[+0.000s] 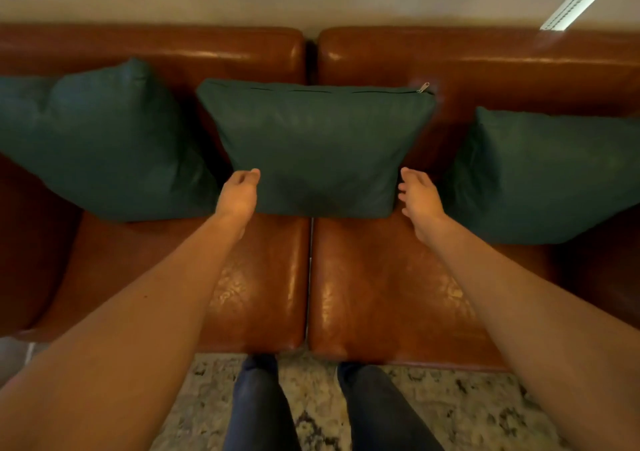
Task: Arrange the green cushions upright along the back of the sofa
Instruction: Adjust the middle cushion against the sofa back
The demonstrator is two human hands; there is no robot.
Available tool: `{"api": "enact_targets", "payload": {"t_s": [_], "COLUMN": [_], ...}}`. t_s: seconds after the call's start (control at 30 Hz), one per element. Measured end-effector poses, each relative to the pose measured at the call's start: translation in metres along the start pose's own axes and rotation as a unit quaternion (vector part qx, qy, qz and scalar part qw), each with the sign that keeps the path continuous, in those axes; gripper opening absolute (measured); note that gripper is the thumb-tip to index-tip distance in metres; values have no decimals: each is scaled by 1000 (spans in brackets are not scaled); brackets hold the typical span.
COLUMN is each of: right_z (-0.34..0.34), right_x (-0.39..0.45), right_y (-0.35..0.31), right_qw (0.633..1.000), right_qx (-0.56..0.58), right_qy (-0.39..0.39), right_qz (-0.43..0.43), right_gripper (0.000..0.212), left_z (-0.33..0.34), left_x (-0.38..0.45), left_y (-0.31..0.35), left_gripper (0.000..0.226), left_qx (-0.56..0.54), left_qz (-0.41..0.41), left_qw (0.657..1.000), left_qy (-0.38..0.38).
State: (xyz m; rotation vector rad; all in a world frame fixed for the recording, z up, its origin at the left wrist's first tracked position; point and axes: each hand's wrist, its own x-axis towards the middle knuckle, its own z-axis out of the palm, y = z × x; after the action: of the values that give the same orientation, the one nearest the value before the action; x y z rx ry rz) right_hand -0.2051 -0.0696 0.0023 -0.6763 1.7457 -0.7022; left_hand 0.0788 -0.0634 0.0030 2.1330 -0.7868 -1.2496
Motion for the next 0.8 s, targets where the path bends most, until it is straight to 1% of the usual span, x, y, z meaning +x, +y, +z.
{"api": "enact_targets", "payload": {"t_s": [0.1, 0.23, 0.33, 0.43, 0.53, 0.6, 0.67, 0.8], "right_z": [14, 28, 31, 32, 37, 43, 47, 51], "right_x": [20, 50, 72, 90, 98, 99, 99, 94], "right_y": [-6, -7, -6, -9, -17, -20, -20, -24], "right_qw": [999, 988, 978, 974, 978, 978, 976, 976], "right_qx": [40, 114, 151, 149, 146, 168, 186, 188], "right_qy": [26, 96, 130, 152, 114, 76, 61, 42], "right_qz": [18, 37, 58, 78, 100, 102, 99, 96], "right_gripper": [44, 50, 53, 49, 47, 46, 45, 39], "left_z": [-7, -18, -25, -33, -38, -37, -34, -36], "left_x": [32, 79, 110, 134, 149, 153, 152, 150], "left_y": [4, 3, 3, 7, 16, 24, 30, 30], "left_gripper": [41, 48, 49, 50, 47, 42, 36, 44], "left_qx": [-32, -108, -153, -156, -145, -145, -143, -139], "left_qz": [-9, -41, -68, -88, -78, -74, -72, -58], "left_qw": [999, 991, 984, 983, 986, 986, 986, 986], "left_qy": [25, 70, 68, 45, 2, -30, -55, -69]}}
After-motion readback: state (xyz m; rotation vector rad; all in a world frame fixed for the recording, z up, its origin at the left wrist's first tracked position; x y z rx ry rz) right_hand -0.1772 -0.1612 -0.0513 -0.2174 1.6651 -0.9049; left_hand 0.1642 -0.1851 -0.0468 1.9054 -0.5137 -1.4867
